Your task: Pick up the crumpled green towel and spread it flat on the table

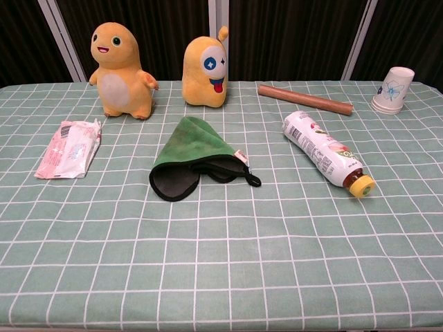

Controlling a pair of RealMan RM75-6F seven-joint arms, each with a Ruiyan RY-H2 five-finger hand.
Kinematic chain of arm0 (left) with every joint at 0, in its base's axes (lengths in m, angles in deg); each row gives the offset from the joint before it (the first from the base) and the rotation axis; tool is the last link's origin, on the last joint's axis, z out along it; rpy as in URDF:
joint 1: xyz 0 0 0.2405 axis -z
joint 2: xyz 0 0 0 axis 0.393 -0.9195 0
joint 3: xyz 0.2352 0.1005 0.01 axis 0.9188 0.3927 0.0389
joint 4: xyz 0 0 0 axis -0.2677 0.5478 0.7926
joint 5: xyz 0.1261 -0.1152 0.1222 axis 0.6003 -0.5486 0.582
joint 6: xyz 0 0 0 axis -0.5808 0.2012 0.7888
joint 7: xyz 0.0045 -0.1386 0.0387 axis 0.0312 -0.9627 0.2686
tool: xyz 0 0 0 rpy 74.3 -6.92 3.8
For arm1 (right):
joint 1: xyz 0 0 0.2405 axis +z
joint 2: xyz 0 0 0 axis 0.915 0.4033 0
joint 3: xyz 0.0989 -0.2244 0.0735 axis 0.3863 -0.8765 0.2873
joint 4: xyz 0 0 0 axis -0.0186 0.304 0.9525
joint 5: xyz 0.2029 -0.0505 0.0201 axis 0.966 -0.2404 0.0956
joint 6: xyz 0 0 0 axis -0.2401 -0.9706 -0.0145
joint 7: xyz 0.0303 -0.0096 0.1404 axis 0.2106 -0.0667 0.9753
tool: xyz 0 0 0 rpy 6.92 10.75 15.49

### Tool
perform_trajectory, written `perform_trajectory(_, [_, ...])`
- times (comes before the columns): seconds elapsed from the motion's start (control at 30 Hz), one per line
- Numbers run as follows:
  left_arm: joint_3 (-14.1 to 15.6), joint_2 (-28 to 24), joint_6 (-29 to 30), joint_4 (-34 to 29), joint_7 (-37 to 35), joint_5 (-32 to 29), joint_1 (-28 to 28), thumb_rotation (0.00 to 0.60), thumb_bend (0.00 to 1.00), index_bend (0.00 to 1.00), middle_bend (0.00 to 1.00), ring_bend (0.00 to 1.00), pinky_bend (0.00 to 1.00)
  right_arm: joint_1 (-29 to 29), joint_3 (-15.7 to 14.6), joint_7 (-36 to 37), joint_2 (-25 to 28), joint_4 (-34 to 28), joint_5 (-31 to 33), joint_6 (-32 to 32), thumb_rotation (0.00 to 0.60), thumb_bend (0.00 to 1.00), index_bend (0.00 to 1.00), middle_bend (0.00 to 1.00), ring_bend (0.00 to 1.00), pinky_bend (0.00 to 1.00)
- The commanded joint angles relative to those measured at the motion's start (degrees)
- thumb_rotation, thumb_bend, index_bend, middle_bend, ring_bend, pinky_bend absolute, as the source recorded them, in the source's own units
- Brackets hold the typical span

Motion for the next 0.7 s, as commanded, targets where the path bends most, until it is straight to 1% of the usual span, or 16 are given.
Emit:
perform_trajectory(0.03, [0.0, -0.1, -0.3, 0.0, 0.1, -0.1, 0.1, 0.6, 0.12, 0.27, 0.26, 0.19, 0.19, 0.0, 0.0, 0.0, -0.1, 0.0, -0.1, 0.0, 0.567, 0.02, 0.21, 0.17, 0.1, 0.06])
perform_trajectory(0.2, [0.0, -0.1, -0.5, 0.0, 0.0, 0.1, 0.0, 0.6, 0.12, 0.27, 0.26, 0.19, 0.19, 0.0, -0.1, 0.1, -0.4, 0.3, -0.3, -0.2, 0.571, 0.02, 0.22, 0.17, 0.1, 0.05])
perform_trajectory(0.37, [-0.1, -0.1, -0.6, -0.1, 0.0, 0.2, 0.0, 0.6, 0.12, 0.27, 0.26, 0.19, 0.19, -0.1, 0.0, 0.6, -0.5, 0.6, -0.5, -0.5, 0.561, 0.02, 0.22, 0.17, 0.1, 0.06])
perform_trajectory(0.5, [-0.2, -0.1, -1.0, -0.1, 0.1, 0.2, 0.3, 0.6, 0.12, 0.27, 0.26, 0.19, 0.2, 0.6, -0.1, 1.2, -0.3, 0.2, -1.2, 0.2, 0.565, 0.02, 0.22, 0.17, 0.1, 0.06])
perform_trajectory(0.6, [-0.3, -0.1, -1.1, -0.1, 0.0, 0.3, 0.4, 0.6, 0.12, 0.27, 0.26, 0.19, 0.2, 2.0, 0.1, 0.7, -0.2, -0.6, -2.5, 1.5, 0.558, 0.03, 0.27, 0.18, 0.1, 0.06])
perform_trajectory(0.7, [-0.2, -0.1, -1.4, -0.3, 0.0, 0.7, 0.5, 0.6, 0.12, 0.27, 0.26, 0.19, 0.2, 4.3, 0.8, 0.2, -0.4, -1.7, -3.4, 3.6, 0.564, 0.05, 0.33, 0.18, 0.1, 0.06])
